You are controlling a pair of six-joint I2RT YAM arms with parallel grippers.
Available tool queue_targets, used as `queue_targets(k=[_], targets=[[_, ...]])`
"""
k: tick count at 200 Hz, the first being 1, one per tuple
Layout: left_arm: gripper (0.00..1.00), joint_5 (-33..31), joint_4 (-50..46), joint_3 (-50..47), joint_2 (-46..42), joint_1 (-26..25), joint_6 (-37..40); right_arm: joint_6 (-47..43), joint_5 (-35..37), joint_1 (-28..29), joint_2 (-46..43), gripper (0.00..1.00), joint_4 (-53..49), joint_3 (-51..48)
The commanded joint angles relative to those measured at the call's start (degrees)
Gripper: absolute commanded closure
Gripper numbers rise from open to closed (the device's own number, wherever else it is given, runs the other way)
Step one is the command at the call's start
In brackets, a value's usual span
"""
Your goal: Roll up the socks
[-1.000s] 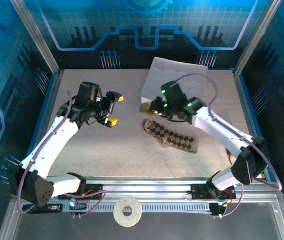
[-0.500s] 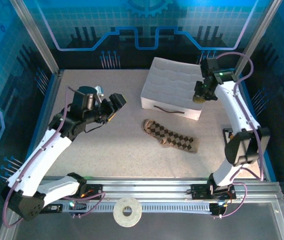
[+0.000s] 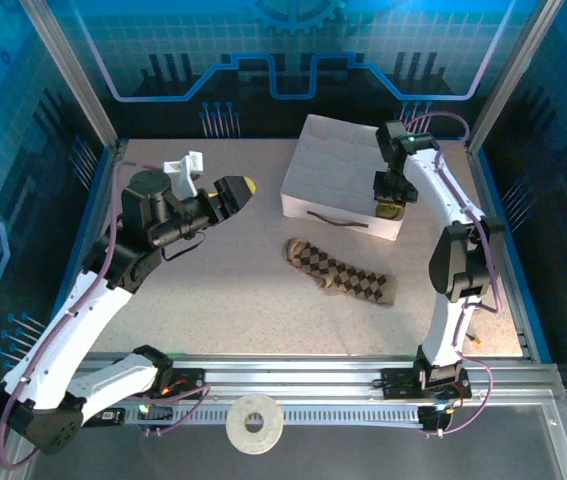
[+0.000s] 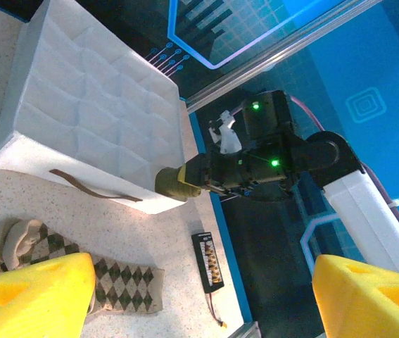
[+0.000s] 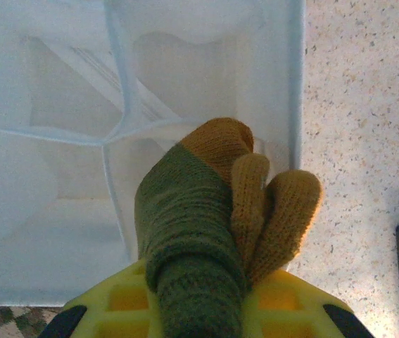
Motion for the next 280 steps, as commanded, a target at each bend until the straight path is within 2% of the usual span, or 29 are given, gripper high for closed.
queue_targets(k=[1,52,95,112,130,168,193,214,230,243,260,280], targets=[[0.19,0.6,1.0,-0.5,-1.2,-0.3,1.7,2.4,1.9,1.5,0.9,1.0,-2.4,0.4],[0.19,0.5,1.2,-0.6,-0.5,-0.3,1.0,3.7,0.6,0.3,7.2,1.0,-1.6,0.3],[0.19,0.5,1.1,-0.8,-0.2,-0.3,0.4,2.8,-3.5,-1.4,10.7,1.0,-0.7,1.6],[0.19,0.4,0.9,-0.7,-0.3,-0.3,0.4,2.3,-3.7,-1.3,10.4,0.78,-1.5,2.9],[0.19,0.2,0.6,-0.6,-0.4,-0.3,0.5,2.4,-2.8,-1.1,7.5,0.64,-0.5,1.9],[0.19,0.3,0.8,-0.9,-0.2,-0.3,0.4,3.2,-2.5,-0.9,2.9,0.44,-0.9,0.7],[0.18,0.7,1.3,-0.9,0.3,-0.3,0.2,3.1,-2.0,-1.2,1.1,0.38,-1.7,-0.1],[0.18,0.8,1.6,-0.8,0.6,-0.2,0.1,3.0,-1.6,-1.5,-0.4,0.39,-1.6,-1.0],[0.19,0.9,1.7,-0.7,0.7,-0.2,0.0,2.5,-1.9,-1.6,-1.8,0.56,0.1,-2.5],[0.18,0.9,1.4,-0.8,0.7,-0.2,0.1,2.2,-2.7,-1.5,-2.3,0.61,1.9,-4.1],[0.19,0.9,1.1,-1.0,0.8,-0.2,-0.1,1.9,-4.7,-1.6,-1.2,0.73,3.6,-5.5],[0.19,1.0,1.1,-1.5,0.8,-0.2,-0.7,1.8,-5.3,-1.6,1.2,0.77,4.4,-6.3]])
